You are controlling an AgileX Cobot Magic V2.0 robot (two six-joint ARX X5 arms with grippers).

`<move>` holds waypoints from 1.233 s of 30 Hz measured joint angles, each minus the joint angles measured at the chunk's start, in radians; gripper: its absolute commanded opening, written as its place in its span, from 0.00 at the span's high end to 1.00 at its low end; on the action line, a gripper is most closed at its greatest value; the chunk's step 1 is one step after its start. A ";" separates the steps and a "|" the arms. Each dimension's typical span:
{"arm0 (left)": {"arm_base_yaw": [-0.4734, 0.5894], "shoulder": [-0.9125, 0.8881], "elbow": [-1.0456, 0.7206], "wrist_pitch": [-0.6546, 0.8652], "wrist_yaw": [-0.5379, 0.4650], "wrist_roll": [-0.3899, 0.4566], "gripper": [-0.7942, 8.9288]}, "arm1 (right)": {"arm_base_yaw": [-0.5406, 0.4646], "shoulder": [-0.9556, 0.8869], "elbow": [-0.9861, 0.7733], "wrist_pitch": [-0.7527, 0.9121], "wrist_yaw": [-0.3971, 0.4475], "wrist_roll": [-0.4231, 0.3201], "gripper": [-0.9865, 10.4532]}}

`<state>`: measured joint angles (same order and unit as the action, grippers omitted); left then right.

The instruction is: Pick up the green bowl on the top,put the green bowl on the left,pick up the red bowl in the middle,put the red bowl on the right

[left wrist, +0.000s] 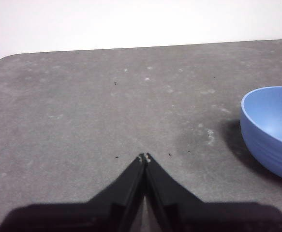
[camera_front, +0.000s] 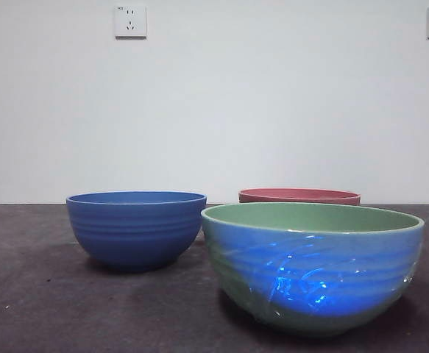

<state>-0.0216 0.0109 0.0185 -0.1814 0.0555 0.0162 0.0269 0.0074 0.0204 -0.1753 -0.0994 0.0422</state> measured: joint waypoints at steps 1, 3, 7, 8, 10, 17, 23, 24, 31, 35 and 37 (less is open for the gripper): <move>0.000 0.000 0.000 0.000 0.000 0.000 0.92 | 0.000 0.000 0.000 0.000 0.003 0.000 0.93; 0.000 0.000 0.000 0.000 0.000 0.000 0.92 | 0.000 0.000 0.000 0.000 0.006 -0.001 0.93; 0.000 0.000 0.000 0.000 0.000 0.000 0.92 | 0.000 0.002 0.000 0.000 0.008 -0.001 0.93; 0.000 0.000 0.000 0.000 0.000 0.000 0.92 | 0.000 0.003 0.000 -0.001 0.015 -0.001 0.93; 0.000 0.000 0.000 0.000 0.000 0.000 0.92 | 0.000 0.004 0.000 -0.002 0.024 -0.001 0.93; 0.000 0.000 0.000 0.000 0.000 0.000 0.92 | 0.000 0.005 0.000 -0.003 0.024 -0.001 0.93; 0.000 0.000 0.000 0.000 0.000 0.000 0.92 | 0.000 0.005 0.000 -0.003 0.024 -0.001 0.93; 0.000 0.000 0.000 0.000 0.000 0.000 0.92 | 0.000 0.005 0.000 -0.003 0.024 -0.001 0.93; 0.000 0.000 0.000 0.000 0.000 -0.001 0.92 | 0.000 0.005 0.000 -0.003 0.024 -0.001 0.93; 0.000 0.000 0.000 0.000 0.000 -0.001 0.92 | 0.000 0.005 0.000 -0.003 0.024 -0.001 0.93; 0.000 0.000 0.000 0.000 0.000 -0.001 0.92 | 0.000 0.005 0.000 -0.003 0.024 -0.001 0.93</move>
<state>-0.0216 0.0109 0.0185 -0.1814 0.0555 0.0151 0.0269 0.0128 0.0204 -0.1780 -0.0750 0.0414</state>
